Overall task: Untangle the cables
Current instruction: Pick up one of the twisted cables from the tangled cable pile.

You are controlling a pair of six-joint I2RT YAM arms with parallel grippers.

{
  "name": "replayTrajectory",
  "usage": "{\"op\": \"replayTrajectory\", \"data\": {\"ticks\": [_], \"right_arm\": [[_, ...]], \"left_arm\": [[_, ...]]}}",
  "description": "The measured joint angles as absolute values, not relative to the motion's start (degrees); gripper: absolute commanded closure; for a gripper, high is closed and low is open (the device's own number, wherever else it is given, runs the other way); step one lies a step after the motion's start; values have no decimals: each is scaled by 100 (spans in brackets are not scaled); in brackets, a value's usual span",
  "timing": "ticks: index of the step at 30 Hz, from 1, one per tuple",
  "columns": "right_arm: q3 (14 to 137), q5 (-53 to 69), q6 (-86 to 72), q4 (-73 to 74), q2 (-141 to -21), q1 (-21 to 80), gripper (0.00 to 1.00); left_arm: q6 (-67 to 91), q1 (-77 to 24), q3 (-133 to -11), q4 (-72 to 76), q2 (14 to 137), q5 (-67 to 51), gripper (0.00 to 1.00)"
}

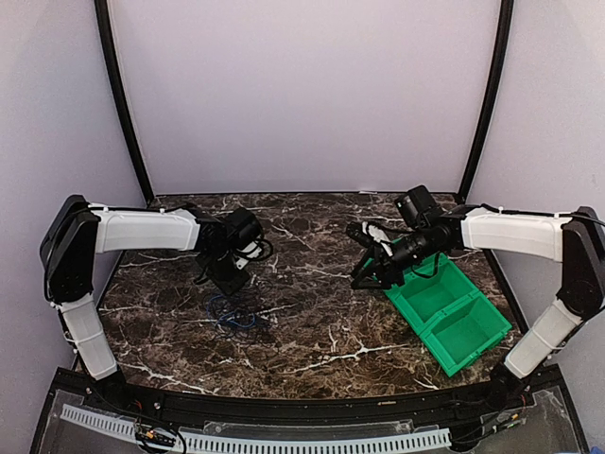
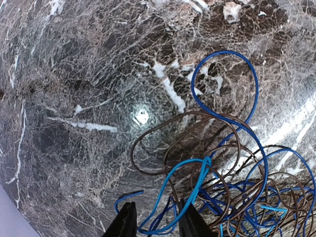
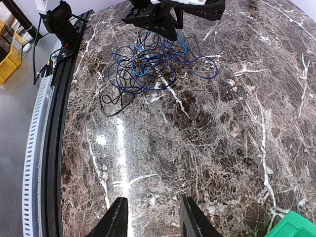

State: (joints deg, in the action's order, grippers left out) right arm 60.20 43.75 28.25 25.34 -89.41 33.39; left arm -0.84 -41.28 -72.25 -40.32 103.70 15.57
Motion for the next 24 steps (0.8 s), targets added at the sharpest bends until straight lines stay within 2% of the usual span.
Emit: {"op": "replayTrajectory", "data": {"ticks": [7,13,19,24], "right_arm": [[6036,4362,2867,2550,-8984,3339,63],[6042,4313,2893,2561,-9041,3339,64],[6042,4248,2923,2569,-9181,3339,65],[6195,4071,2530,2475,-9227,3358,64]], "left_arm": [[-217,-4132,-7262,-3892,10436,1511,83],[-257,-4136,-7408,-3747,10440,1448,100],[-204,-4136,-7406,-3548,10326,1302,100],[167,-4143,-7227,-3428,9618,980,100]]}}
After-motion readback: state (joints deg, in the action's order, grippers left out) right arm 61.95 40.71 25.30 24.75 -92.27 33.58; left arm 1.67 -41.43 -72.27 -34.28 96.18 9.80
